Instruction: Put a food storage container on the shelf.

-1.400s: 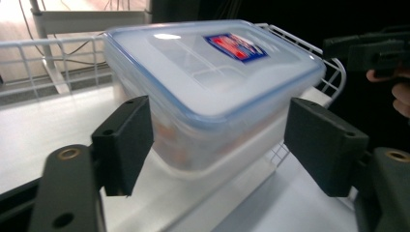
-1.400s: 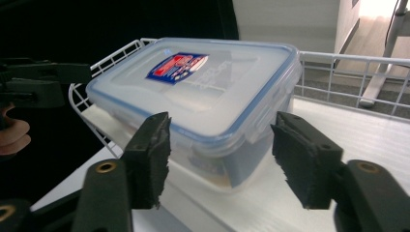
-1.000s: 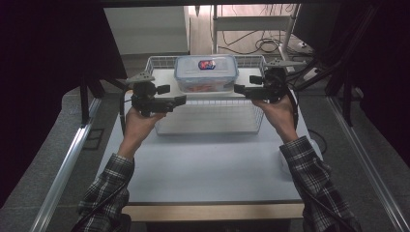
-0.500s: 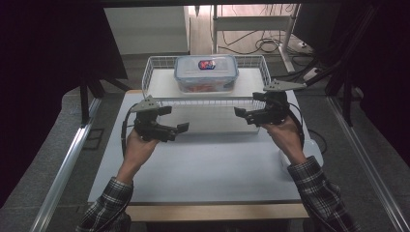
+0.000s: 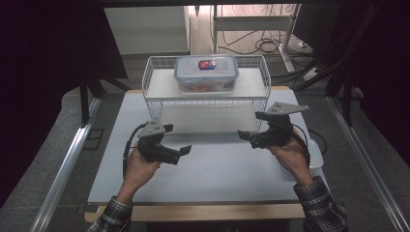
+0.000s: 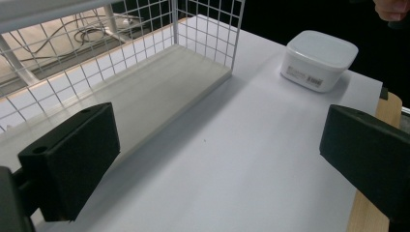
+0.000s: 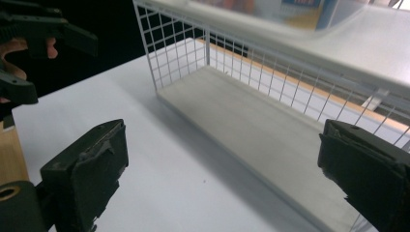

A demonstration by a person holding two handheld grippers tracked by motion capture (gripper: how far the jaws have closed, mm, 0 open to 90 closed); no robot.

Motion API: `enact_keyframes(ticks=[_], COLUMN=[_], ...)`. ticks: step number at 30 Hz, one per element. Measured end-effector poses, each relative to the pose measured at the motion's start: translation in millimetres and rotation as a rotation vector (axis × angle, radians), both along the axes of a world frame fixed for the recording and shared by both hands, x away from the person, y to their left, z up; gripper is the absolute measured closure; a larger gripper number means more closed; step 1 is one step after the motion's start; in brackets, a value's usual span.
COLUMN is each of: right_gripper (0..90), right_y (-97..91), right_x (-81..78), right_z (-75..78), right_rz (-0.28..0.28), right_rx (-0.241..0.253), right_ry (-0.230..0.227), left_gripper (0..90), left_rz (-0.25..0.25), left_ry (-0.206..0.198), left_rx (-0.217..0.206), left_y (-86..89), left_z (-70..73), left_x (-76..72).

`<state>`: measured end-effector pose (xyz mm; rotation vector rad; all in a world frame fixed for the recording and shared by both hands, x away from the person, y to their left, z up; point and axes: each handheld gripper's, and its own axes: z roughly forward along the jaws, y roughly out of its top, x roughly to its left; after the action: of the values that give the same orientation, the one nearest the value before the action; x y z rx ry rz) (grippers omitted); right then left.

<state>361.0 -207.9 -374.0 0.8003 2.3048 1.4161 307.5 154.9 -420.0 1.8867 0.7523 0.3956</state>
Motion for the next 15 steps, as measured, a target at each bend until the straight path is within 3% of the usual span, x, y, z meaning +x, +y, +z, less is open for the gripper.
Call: enact_keyframes(ticks=[8, 15], right_gripper=[3.7, 3.1], right_y=[-10.8, -16.0], right_x=[-13.1, -28.5], right_z=[-25.6, -36.3], right_rz=[0.02, 0.008], right_rx=[-0.021, -0.035], right_ry=[0.014, 0.007], left_gripper=[1.2, 1.5], left_rz=[0.042, 0.056], left_ry=[-0.01, 0.007], left_rx=[0.054, 0.05], left_y=[1.6, 3.7], left_z=[-19.9, -34.2], left_x=[-17.4, -27.8])
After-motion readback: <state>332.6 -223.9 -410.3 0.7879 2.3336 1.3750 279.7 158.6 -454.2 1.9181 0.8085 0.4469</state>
